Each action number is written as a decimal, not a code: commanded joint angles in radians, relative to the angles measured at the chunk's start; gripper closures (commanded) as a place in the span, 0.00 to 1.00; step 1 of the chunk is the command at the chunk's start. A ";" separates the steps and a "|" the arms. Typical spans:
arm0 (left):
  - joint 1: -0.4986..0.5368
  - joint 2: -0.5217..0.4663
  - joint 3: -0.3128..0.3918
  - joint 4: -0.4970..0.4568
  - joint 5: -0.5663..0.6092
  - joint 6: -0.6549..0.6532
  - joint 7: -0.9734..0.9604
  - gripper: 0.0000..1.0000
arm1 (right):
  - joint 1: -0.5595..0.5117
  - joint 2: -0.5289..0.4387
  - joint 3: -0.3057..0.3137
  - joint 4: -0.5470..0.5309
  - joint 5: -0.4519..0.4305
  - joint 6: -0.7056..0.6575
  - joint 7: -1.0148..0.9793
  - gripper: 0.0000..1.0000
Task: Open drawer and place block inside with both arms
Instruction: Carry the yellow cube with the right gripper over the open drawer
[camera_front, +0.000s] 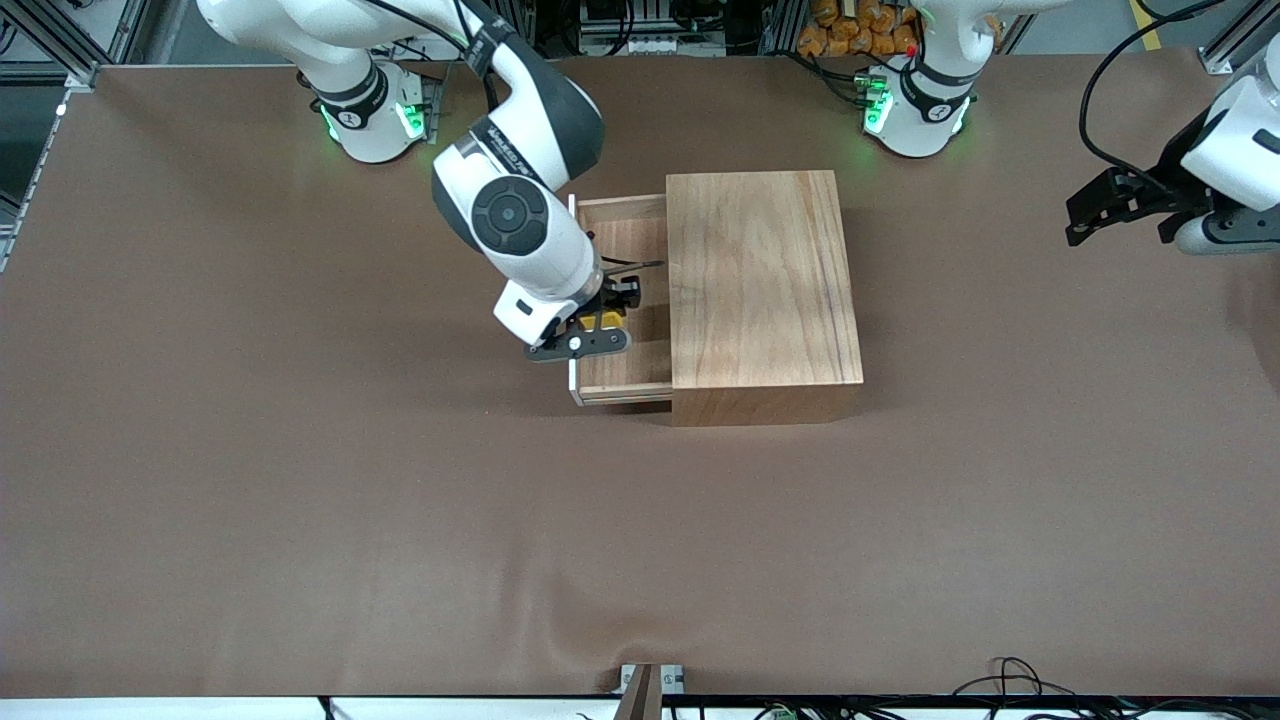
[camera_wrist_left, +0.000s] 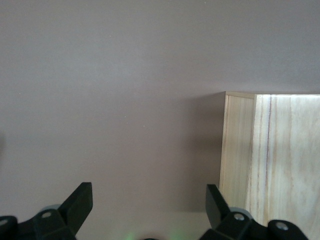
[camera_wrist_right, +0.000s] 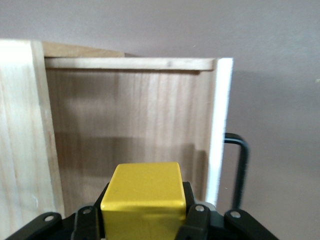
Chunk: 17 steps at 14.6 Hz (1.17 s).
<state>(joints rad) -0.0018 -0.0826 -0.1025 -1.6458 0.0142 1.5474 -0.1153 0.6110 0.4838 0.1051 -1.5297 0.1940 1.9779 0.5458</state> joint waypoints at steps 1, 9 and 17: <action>0.017 -0.003 -0.017 0.012 0.010 -0.004 0.014 0.00 | 0.041 0.012 -0.010 -0.027 0.010 0.036 0.037 1.00; 0.020 -0.011 -0.014 -0.003 0.009 -0.012 0.014 0.00 | 0.061 0.036 -0.010 -0.037 0.002 0.036 0.075 0.08; 0.019 0.004 -0.014 0.049 0.012 -0.006 0.016 0.00 | 0.042 0.007 -0.016 -0.032 0.002 0.022 0.080 0.00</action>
<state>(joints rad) 0.0035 -0.0833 -0.1050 -1.6201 0.0142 1.5464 -0.1153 0.6622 0.5251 0.0919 -1.5540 0.1937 2.0109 0.6120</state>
